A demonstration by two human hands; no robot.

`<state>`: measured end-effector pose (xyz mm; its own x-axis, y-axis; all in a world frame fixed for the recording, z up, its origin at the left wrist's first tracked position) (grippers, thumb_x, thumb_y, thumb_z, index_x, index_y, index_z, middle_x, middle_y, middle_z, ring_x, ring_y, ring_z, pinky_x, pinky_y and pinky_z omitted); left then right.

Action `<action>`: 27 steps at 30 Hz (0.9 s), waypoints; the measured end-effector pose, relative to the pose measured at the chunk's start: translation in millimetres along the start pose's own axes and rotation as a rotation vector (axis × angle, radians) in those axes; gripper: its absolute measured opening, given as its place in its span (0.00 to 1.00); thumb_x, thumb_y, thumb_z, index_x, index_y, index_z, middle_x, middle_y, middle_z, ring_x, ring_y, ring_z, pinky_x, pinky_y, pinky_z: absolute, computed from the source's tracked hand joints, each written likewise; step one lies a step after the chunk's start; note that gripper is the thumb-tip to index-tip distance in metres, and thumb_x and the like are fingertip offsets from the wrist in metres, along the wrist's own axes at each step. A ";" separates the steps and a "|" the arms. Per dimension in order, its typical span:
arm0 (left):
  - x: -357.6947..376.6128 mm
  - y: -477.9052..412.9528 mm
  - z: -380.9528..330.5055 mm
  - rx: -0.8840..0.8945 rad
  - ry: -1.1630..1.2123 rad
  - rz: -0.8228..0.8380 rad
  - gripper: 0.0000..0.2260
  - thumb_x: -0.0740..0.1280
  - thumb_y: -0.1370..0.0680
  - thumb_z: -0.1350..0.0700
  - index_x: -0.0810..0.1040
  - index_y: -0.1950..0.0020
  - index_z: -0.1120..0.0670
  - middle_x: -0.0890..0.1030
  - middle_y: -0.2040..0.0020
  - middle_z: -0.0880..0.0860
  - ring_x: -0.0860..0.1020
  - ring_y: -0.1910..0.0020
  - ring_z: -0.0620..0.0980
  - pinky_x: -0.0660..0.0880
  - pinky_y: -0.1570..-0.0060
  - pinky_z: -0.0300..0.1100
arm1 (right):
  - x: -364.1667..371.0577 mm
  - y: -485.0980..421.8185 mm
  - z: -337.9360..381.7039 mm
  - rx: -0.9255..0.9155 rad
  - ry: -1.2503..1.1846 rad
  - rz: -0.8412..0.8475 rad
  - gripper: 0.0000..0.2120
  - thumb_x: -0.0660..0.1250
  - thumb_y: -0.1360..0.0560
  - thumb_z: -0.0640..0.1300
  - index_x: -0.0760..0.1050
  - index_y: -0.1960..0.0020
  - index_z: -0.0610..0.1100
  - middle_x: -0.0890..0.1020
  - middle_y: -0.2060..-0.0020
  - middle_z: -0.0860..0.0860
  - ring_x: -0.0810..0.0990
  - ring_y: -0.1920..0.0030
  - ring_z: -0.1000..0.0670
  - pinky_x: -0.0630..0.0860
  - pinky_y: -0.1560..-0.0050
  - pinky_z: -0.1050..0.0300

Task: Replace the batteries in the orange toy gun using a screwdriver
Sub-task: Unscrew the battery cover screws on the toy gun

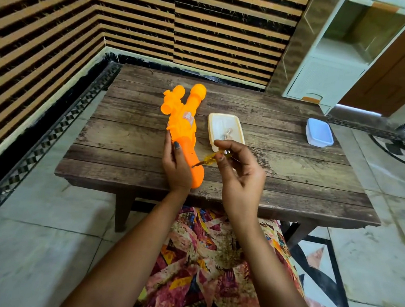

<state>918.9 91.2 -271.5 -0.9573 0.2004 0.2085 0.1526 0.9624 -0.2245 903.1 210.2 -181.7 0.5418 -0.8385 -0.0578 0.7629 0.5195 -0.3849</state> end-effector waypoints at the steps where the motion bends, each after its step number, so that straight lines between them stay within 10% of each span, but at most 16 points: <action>1: -0.3 -0.2 -0.1 -0.003 0.004 0.000 0.23 0.54 0.22 0.56 0.62 0.29 0.64 0.67 0.30 0.62 0.66 0.31 0.54 0.63 0.37 0.27 | -0.2 1.5 0.2 -0.031 0.021 0.005 0.12 0.60 0.28 0.37 0.77 0.54 0.52 0.82 0.52 0.56 0.79 0.49 0.59 0.74 0.48 0.64; 4: -0.4 -0.1 -0.2 -0.012 0.009 0.005 0.24 0.54 0.23 0.55 0.62 0.29 0.63 0.67 0.30 0.62 0.66 0.31 0.56 0.64 0.34 0.39 | -0.6 4.2 -2.3 -0.128 0.116 -0.011 0.13 0.57 0.30 0.38 0.79 0.55 0.47 0.80 0.49 0.52 0.78 0.45 0.58 0.73 0.44 0.62; 12: 1.1 2.5 -1.0 0.001 0.023 0.027 0.23 0.54 0.22 0.56 0.61 0.29 0.64 0.67 0.30 0.61 0.66 0.33 0.49 0.63 0.40 0.24 | -9.7 2.5 -7.7 -0.098 0.020 -0.029 0.13 0.67 0.28 0.37 0.77 0.49 0.53 0.81 0.53 0.51 0.80 0.49 0.52 0.76 0.47 0.57; 19: 0.2 1.3 1.1 -0.040 0.071 0.027 0.23 0.55 0.23 0.54 0.63 0.29 0.62 0.68 0.31 0.61 0.68 0.32 0.55 0.66 0.36 0.37 | -60.6 -9.3 -38.0 -0.190 0.167 -0.453 0.10 0.67 0.27 0.34 0.76 0.53 0.48 0.79 0.55 0.53 0.79 0.53 0.49 0.77 0.49 0.56; 27: 0.1 1.2 3.5 -0.037 0.046 0.032 0.24 0.55 0.23 0.54 0.62 0.29 0.61 0.69 0.31 0.60 0.68 0.32 0.55 0.66 0.36 0.36 | -103.4 -9.5 -105.5 0.114 0.531 -0.455 0.04 0.70 0.30 0.33 0.77 0.58 0.40 0.76 0.57 0.42 0.79 0.57 0.42 0.71 0.55 0.67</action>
<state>918.1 91.7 -275.1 -0.9394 0.2386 0.2460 0.1926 0.9613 -0.1970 802.7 274.6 -269.3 -0.0622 -0.9283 -0.3665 0.9206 0.0885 -0.3804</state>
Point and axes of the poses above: each hand's wrist, its own y-axis away from the middle knuckle, its own x-axis out of the palm, z = x × y, the point moved 1 cm from there along -y, towards the middle knuckle
